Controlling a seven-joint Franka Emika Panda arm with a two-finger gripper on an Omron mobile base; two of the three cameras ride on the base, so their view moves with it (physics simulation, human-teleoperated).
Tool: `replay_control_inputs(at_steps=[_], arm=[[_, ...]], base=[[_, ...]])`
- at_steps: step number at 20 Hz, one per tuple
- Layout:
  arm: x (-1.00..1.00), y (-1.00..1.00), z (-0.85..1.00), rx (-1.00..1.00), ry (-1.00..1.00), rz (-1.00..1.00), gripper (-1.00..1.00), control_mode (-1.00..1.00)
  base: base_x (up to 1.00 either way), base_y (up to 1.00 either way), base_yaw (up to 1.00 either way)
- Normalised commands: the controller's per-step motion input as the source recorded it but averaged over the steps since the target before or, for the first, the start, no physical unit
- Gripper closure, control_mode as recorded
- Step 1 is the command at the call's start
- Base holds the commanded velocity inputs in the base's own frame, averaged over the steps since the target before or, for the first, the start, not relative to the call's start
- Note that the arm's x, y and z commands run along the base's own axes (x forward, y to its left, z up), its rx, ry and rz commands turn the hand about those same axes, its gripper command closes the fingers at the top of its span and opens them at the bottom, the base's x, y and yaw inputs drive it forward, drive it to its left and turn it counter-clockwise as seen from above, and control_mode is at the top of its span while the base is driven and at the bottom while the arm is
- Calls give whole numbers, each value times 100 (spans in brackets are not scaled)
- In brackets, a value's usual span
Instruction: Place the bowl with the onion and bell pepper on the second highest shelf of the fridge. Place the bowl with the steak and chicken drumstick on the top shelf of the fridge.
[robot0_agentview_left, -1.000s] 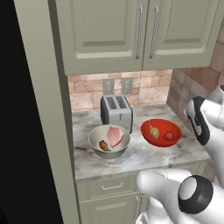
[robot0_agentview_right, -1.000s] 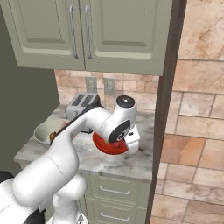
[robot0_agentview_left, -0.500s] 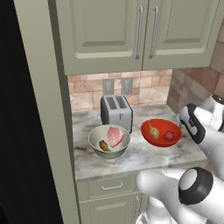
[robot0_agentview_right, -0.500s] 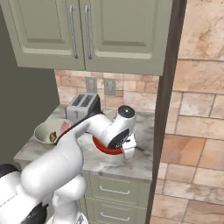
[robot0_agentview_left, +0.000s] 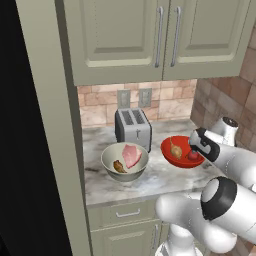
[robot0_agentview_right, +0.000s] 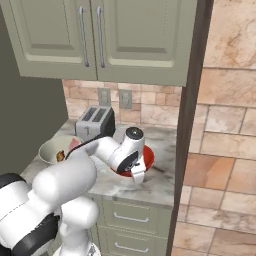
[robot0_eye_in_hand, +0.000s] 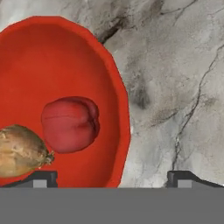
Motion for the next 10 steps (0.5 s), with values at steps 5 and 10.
replay_control_inputs(at_steps=[5, 10], arm=[[18, 5, -43, 0, 0, 0, -100, -100], [7, 14, -42, 0, 3, 0, -100, -100]], base=[[0, 0, 0], [0, 0, 0]])
